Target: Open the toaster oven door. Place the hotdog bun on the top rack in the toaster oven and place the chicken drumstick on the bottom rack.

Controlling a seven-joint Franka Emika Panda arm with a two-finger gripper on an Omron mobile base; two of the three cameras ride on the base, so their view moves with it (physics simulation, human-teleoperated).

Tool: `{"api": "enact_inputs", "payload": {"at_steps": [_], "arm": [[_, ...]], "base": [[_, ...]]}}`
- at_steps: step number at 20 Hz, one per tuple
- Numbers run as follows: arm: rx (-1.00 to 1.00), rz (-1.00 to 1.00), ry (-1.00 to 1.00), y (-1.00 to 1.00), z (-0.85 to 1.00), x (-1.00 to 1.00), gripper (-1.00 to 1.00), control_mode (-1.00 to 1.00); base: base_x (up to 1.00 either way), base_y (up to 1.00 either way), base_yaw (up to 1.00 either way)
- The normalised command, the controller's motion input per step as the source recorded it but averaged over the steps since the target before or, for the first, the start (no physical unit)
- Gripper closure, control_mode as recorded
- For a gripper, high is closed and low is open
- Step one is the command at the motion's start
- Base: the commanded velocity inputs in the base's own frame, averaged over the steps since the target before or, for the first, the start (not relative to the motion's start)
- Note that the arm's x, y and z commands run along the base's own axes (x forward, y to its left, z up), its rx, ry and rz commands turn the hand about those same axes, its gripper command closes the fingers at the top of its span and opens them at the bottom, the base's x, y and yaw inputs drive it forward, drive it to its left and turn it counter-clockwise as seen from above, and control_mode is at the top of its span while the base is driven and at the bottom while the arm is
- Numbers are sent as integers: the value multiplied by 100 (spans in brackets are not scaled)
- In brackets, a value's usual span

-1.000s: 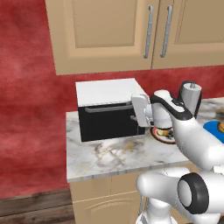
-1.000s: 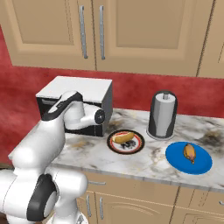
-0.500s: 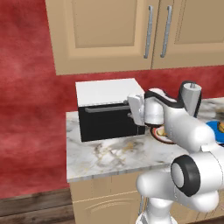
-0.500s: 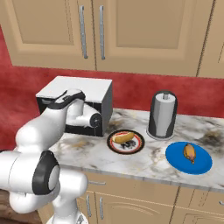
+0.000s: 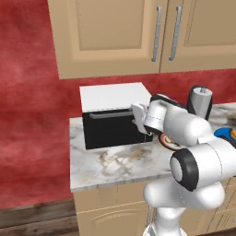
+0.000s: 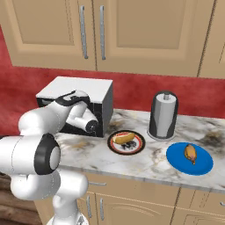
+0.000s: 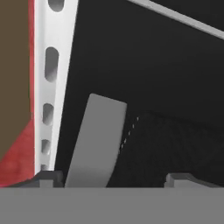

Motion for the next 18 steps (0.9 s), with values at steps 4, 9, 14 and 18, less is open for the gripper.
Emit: {"api": "enact_inputs", "payload": {"at_steps": [4, 9, 14, 18], "arm": [[0, -9, 0, 0, -2, 30, 100, -100], [-3, 0, 20, 2, 1, 4, 100, -100], [-3, 0, 23, 0, 1, -25, 100, -100], [-14, 0, 35, 0, -3, -46, 100, -100]], "base": [[0, 0, 0], [0, 0, 0], [0, 0, 0], [0, 0, 0]]}}
